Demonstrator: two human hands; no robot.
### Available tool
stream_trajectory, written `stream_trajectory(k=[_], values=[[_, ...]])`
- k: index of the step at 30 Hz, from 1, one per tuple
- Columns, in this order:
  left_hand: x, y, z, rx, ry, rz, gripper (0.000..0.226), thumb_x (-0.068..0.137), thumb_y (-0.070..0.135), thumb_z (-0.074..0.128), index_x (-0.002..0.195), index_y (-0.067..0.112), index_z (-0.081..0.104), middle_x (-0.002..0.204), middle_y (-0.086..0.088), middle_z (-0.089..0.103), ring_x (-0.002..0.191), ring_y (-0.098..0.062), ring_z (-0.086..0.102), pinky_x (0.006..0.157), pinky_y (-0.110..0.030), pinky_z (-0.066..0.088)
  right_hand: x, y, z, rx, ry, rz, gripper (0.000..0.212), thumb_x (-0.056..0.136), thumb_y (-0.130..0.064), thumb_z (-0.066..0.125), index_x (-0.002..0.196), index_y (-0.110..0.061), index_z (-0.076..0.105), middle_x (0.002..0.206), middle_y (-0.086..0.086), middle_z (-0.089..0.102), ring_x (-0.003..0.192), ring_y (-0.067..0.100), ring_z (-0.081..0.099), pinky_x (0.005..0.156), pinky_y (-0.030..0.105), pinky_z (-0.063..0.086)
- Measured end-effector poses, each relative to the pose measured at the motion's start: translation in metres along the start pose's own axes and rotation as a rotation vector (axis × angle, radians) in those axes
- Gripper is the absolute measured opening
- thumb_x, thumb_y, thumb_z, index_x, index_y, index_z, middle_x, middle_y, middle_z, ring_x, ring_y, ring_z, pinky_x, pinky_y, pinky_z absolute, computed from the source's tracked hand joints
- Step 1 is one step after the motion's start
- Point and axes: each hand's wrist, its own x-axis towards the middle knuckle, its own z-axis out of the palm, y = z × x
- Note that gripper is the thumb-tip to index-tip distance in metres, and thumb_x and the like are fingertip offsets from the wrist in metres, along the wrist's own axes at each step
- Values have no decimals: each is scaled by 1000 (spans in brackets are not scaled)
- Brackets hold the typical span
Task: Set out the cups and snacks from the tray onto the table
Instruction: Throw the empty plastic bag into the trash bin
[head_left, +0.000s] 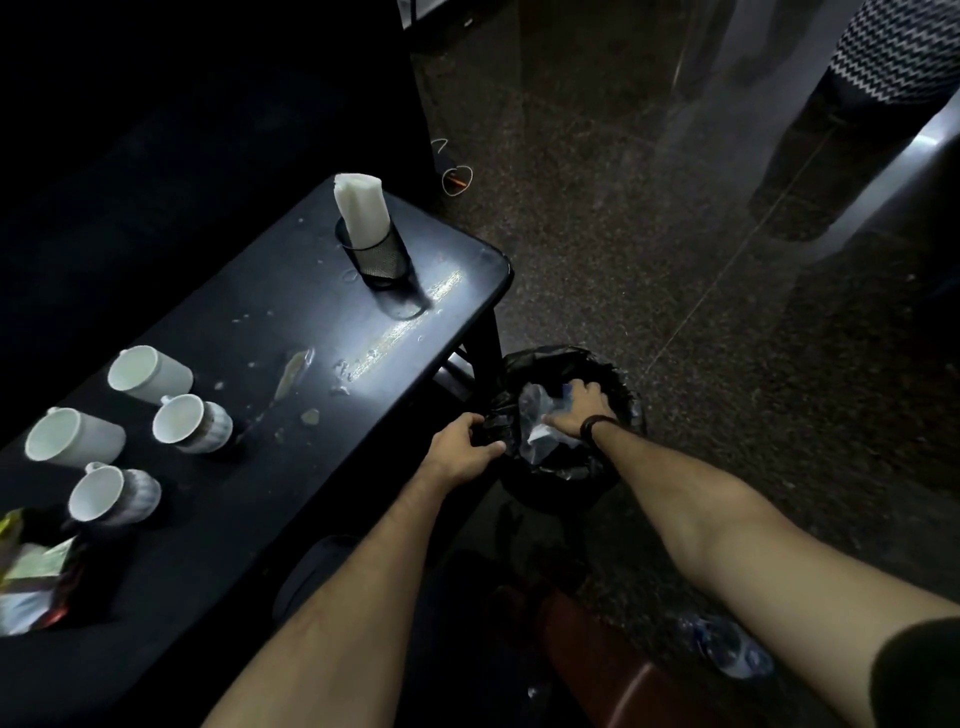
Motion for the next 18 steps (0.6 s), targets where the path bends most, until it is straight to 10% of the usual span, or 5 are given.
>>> stream_trajectory(k=[6,14,18], values=[[-5,-1,-2,12,30,35,58,86,35,72,139,18,53,131,-7,61,120,-19,58,90,-17,38,-21,-9,32,-518,47,-512,47,96,-34,50,138,-14,45,141,15,41,128,34,45,100,43,43],[7,-36,9,49,-2,-15,60,87,40,70,141,20,50,136,-7,57,125,-20,54,101,-24,40,23,13,42,-530,-122,-168,56,100,-13,44,152,-3,26,158,20,23,139,35,40,110,45,40],[15,-46,15,64,-19,-35,61,86,40,71,140,20,51,135,-7,58,122,-20,57,102,-25,41,45,19,47,-503,-224,-59,49,104,-22,39,147,1,34,135,18,52,129,25,47,111,39,33]])
